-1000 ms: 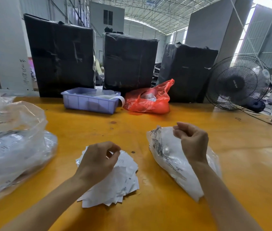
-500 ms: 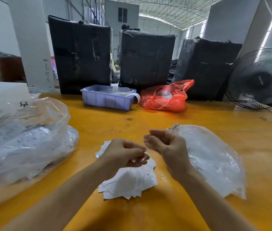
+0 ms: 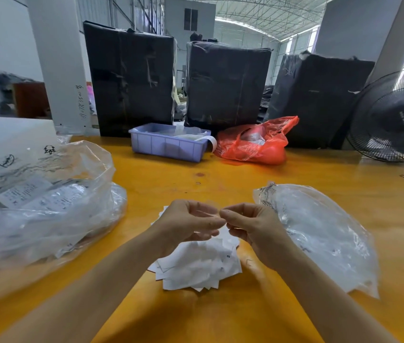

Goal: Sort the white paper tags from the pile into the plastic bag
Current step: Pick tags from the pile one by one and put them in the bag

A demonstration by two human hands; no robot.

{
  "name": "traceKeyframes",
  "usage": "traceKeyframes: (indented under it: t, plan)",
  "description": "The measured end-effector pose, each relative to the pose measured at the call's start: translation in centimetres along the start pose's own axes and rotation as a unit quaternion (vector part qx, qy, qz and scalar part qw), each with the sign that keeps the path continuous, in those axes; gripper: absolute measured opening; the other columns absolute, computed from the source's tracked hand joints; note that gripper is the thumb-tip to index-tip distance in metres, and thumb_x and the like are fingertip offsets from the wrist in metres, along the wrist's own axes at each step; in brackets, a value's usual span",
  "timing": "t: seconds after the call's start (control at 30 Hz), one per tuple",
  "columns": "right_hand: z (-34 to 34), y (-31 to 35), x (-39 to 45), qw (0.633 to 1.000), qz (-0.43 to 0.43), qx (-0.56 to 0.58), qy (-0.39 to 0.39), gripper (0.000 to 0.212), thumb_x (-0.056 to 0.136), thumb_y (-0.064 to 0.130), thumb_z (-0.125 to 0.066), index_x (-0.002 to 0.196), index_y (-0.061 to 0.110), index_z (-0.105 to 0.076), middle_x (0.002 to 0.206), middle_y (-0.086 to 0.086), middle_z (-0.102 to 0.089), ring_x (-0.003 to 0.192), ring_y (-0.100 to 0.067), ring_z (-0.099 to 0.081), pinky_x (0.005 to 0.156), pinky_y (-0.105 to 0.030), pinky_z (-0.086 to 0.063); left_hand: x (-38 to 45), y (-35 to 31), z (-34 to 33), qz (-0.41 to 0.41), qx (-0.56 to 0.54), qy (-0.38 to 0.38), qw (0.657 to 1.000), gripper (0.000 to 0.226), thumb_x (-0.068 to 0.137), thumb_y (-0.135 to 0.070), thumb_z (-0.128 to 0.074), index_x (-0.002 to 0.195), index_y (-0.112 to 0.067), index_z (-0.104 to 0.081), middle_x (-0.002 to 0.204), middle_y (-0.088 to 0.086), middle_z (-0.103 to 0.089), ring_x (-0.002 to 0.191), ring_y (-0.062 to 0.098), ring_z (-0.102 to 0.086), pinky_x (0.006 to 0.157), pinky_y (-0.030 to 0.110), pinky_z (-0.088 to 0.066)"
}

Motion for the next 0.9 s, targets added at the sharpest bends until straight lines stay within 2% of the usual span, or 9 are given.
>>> traceKeyframes:
  t: [0.1, 0.23, 0.3, 0.37, 0.47, 0.67, 0.73, 0.83, 0.9]
  plan:
    - [-0.2, 0.0, -0.1, 1.0, 0.012, 0.021, -0.009, 0.021, 0.062, 0.021, -0.073, 0.077, 0.007, -0.07, 0.063, -0.003, -0.066, 0.06, -0.011, -0.06, 0.057, -0.02, -0.051, 0.0, -0.2, 0.2, 0.005, -0.011, 0.006, 1.0, 0.045, 0.063, -0.027, -0.079, 0.102, -0.006, -0.07, 0.092, 0.01, -0.074, 0.077, 0.017, -0.071, 0.063, 0.021, -0.054]
    - [-0.2, 0.0, 0.0, 0.993, 0.005, 0.112, -0.043, 0.003, 0.077, 0.001, -0.068, 0.079, 0.001, -0.065, 0.064, -0.008, -0.069, 0.059, -0.015, -0.066, 0.056, -0.02, -0.054, 0.3, 0.1, 0.6, 0.013, -0.054, -0.057, 0.997, 0.013, 0.074, -0.009, -0.075, 0.086, -0.006, -0.07, 0.074, 0.006, -0.074, 0.06, 0.009, -0.067, 0.054, 0.017, -0.052]
    - [-0.4, 0.1, -0.1, 0.989, -0.019, 0.139, -0.037, 0.007, 0.078, -0.005, -0.065, 0.082, -0.001, -0.061, 0.065, -0.011, -0.069, 0.058, -0.017, -0.067, 0.055, -0.022, -0.055, 0.5, 0.1, 0.7, -0.001, -0.095, -0.099, 0.991, 0.006, 0.078, -0.01, -0.073, 0.083, -0.007, -0.069, 0.072, 0.003, -0.074, 0.057, 0.007, -0.065, 0.054, 0.016, -0.052]
    - [-0.9, 0.2, -0.4, 0.99, -0.044, 0.135, -0.012, 0.023, 0.071, -0.005, -0.069, 0.091, 0.0, -0.058, 0.066, -0.012, -0.069, 0.057, -0.019, -0.068, 0.055, -0.025, -0.056, 0.7, 0.1, 0.8, -0.019, -0.144, -0.132, 0.981, 0.006, 0.08, -0.011, -0.071, 0.083, -0.008, -0.068, 0.074, 0.003, -0.074, 0.06, 0.008, -0.066, 0.057, 0.016, -0.053]
    - [-1.8, 0.0, -0.9, 0.993, -0.059, 0.088, 0.045, 0.049, 0.063, 0.001, -0.074, 0.107, 0.0, -0.055, 0.071, -0.013, -0.069, 0.061, -0.021, -0.068, 0.057, -0.026, -0.056, 0.8, 0.2, 0.2, -0.036, -0.202, -0.14, 0.969, 0.003, 0.083, -0.01, -0.067, 0.083, -0.007, -0.067, 0.077, 0.004, -0.074, 0.067, 0.011, -0.069, 0.061, 0.018, -0.054]
    - [-2.4, 0.3, -1.3, 0.995, -0.05, 0.031, 0.08, 0.041, 0.076, -0.002, -0.071, 0.113, 0.004, -0.054, 0.077, -0.012, -0.071, 0.067, -0.021, -0.068, 0.062, -0.026, -0.057, 0.6, 0.0, 0.0, -0.072, -0.204, -0.126, 0.968, 0.015, 0.066, -0.014, -0.074, 0.075, -0.004, -0.066, 0.078, 0.011, -0.074, 0.067, 0.014, -0.068, 0.063, 0.019, -0.056]
    - [-2.3, 0.2, -1.4, 0.995, -0.046, 0.006, 0.084, 0.041, 0.076, -0.001, -0.072, 0.113, 0.005, -0.055, 0.078, -0.011, -0.071, 0.068, -0.02, -0.068, 0.062, -0.026, -0.056, 0.7, -0.1, 0.3, -0.076, -0.191, -0.13, 0.97, 0.014, 0.068, -0.011, -0.075, 0.075, -0.005, -0.065, 0.076, 0.01, -0.074, 0.066, 0.015, -0.069, 0.06, 0.019, -0.055]
    - [-2.3, -0.1, -1.2, 0.996, -0.002, -0.08, 0.046, 0.04, 0.077, 0.003, -0.074, 0.113, 0.007, -0.055, 0.08, -0.007, -0.072, 0.068, -0.014, -0.068, 0.059, -0.023, -0.054, 0.9, -0.2, 1.1, -0.084, -0.171, -0.16, 0.969, 0.008, 0.077, -0.005, -0.072, 0.077, -0.004, -0.064, 0.07, 0.007, -0.073, 0.057, 0.012, -0.067, 0.054, 0.016, -0.052]
    - [-2.0, -0.2, -1.0, 0.969, 0.096, -0.227, -0.027, 0.031, 0.081, 0.007, -0.072, 0.108, 0.009, -0.059, 0.082, 0.001, -0.07, 0.069, -0.007, -0.065, 0.062, -0.02, -0.054, 1.1, -0.4, 2.1, -0.094, -0.152, -0.201, 0.963, 0.008, 0.077, -0.004, -0.073, 0.077, -0.005, -0.065, 0.068, 0.006, -0.072, 0.052, 0.009, -0.063, 0.05, 0.014, -0.048]
Point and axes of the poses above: each hand's wrist, its own x-axis towards the middle knuckle, its own z-axis out of the back of the hand, y = z × x, the point moved 2 cm from there along x, towards the middle knuckle
